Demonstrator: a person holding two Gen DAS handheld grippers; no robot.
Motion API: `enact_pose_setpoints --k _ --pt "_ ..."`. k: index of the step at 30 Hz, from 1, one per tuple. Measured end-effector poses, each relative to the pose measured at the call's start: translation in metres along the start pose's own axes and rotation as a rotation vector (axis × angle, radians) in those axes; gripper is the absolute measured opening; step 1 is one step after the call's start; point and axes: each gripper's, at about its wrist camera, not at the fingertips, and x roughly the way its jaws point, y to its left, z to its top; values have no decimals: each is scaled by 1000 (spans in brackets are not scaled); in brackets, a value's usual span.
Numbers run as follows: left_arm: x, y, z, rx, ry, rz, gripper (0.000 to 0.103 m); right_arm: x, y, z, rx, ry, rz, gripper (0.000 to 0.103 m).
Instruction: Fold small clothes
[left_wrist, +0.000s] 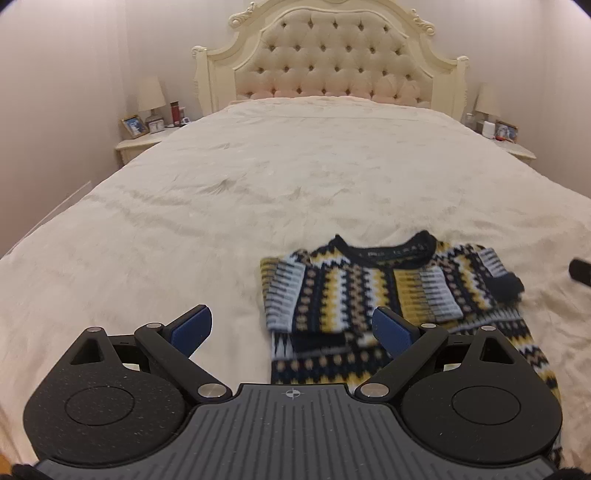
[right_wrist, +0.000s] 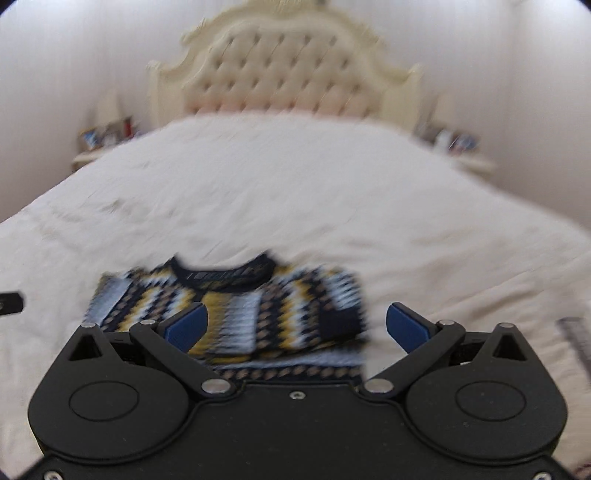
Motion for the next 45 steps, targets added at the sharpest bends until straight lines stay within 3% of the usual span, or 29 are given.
enact_pose_setpoints --k 3,9,14,24,35,40,45 --pt "-12 -8 -20 2 47 21 94 -15 -10 -11 -21 -39 42 103" --pt "-29 -17 -70 -37 195 -29 92 -39 -41 -40 44 105 216 102" --pt "-43 -20 -106 -71 257 -43 89 -56 -59 -82 44 240 303 102" --pt "-35 -24 -153 -74 367 -70 89 -55 -81 -140 108 423 352 99" --pt "-5 -22 -175 -53 423 -132 89 -16 -83 -168 162 567 363 98" --pt "3 -13 -181 -114 449 -130 88 -2 -84 -176 158 616 355 98" --pt "12 -11 -181 -142 463 -179 82 7 -86 -182 169 642 354 98"
